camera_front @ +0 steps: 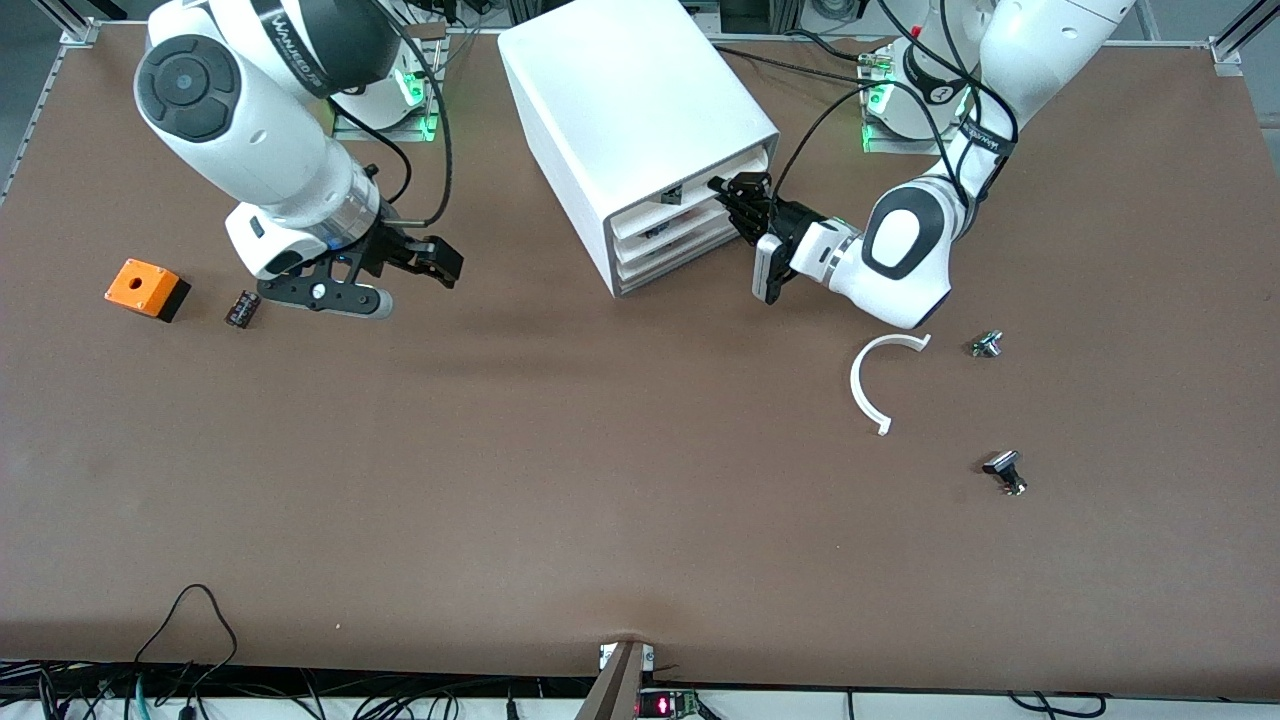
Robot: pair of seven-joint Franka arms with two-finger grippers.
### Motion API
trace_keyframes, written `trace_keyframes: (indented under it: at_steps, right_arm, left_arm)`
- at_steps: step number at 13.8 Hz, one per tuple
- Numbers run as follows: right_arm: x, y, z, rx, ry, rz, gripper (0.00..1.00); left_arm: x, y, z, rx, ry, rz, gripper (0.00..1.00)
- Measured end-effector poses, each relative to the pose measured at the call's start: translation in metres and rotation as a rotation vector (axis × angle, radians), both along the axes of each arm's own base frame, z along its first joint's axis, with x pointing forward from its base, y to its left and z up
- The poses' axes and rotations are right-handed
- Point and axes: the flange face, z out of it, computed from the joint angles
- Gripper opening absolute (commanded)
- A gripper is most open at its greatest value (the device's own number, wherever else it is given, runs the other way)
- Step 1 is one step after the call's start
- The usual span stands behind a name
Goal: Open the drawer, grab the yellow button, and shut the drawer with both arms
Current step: 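Pull the drawer open with the left gripper while the right gripper approaches, then reach the right gripper into the drawer while the left gripper releases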
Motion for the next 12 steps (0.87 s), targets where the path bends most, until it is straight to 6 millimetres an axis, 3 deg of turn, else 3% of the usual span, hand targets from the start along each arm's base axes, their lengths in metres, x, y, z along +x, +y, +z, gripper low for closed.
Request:
trace_keyframes:
  at_steps: [5, 6, 10, 12]
  right_arm:
    - [0.006, 0.026, -0.002, 0.005, -0.007, -0.017, 1.0]
    - [0.007, 0.033, -0.004, 0.006, -0.008, -0.014, 1.0]
    - [0.01, 0.065, 0.002, 0.024, -0.036, -0.001, 1.0]
    - [0.01, 0.087, 0.009, 0.039, -0.056, -0.002, 1.0]
  left_arm:
    - [0.079, 0.065, 0.027, 0.125, -0.103, 0.059, 0.0]
    - [0.09, 0.074, 0.029, 0.133, -0.11, 0.067, 0.99]
    - [0.106, 0.083, 0.019, 0.145, -0.118, 0.086, 1.0]
    - [0.114, 0.087, 0.025, 0.187, -0.106, 0.094, 1.0]
